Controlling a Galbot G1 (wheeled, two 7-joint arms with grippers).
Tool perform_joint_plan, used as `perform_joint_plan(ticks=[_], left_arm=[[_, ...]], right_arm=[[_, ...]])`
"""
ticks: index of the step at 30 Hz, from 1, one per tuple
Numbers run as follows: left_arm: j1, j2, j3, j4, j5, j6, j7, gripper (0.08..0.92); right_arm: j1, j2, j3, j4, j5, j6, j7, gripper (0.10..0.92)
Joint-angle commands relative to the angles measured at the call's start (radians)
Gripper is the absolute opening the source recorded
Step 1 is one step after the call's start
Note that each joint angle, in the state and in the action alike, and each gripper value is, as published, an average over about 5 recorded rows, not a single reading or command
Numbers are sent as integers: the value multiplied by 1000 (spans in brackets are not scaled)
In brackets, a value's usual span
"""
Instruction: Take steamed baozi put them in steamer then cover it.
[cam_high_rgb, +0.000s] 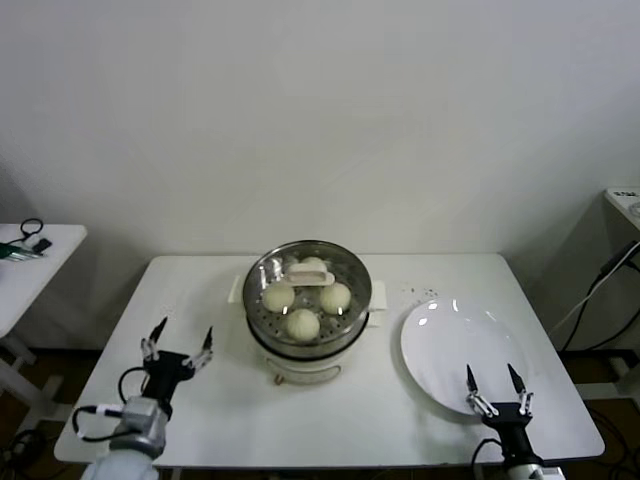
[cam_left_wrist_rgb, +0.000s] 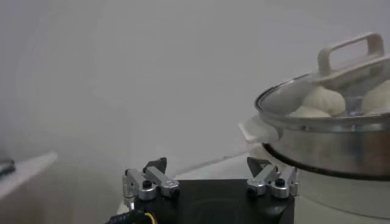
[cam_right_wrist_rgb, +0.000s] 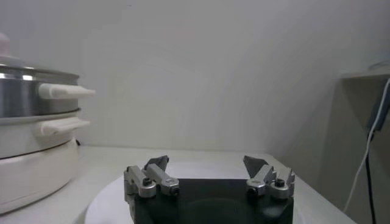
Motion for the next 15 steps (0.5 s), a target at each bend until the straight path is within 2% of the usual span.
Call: perform_joint_plan(ticks=[1,15], left_arm=[[77,-21,-42,164,-195,-286,5,823],[84,-25,-28,176,-192,-312,8,823]], right_arm=[[1,0,-7,1,16,14,-4,823],[7,4,-20,7,19,13,-1,823]])
